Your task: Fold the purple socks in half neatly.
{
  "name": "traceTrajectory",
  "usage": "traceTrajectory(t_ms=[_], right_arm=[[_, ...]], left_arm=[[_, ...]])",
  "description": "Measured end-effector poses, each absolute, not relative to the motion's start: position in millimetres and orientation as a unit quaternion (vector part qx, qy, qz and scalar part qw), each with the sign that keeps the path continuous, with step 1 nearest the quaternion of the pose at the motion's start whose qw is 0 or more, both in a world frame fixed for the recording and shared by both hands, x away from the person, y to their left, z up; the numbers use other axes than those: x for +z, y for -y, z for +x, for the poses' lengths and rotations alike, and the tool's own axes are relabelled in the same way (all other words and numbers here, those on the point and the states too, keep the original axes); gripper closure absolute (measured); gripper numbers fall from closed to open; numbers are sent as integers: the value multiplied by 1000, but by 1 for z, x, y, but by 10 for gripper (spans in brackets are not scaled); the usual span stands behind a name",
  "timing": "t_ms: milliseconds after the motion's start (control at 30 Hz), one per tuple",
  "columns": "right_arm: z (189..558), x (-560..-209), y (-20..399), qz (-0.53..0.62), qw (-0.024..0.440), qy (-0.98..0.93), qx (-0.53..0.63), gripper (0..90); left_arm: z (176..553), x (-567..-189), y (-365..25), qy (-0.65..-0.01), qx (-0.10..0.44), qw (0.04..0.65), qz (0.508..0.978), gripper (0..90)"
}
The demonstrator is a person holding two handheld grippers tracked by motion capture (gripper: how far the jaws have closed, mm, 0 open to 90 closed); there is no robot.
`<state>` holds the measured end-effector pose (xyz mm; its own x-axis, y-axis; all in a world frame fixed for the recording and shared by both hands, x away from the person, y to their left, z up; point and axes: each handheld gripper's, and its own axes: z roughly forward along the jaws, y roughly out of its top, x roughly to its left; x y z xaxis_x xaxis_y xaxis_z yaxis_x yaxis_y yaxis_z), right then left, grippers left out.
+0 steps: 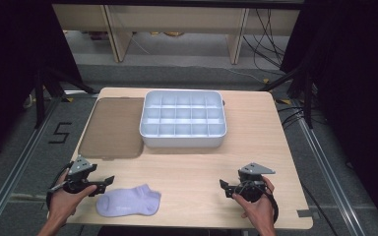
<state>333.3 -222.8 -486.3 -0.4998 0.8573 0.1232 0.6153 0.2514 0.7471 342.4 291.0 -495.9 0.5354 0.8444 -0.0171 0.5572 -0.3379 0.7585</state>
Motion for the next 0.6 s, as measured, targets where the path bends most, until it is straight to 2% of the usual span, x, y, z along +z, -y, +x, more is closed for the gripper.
traceTrajectory(t_ms=[200,333,600], right_arm=[[333,-485,209,450,148,-788,393,251],[332,-483,198,428,143,-801,394,356],[332,-481,173,398,127,-816,399,464]], left_arm=[[342,-496,-291,-444,195,369,793,167],[342,-496,-291,-443,190,374,793,167],[342,-497,-288,-442,182,381,791,167]])
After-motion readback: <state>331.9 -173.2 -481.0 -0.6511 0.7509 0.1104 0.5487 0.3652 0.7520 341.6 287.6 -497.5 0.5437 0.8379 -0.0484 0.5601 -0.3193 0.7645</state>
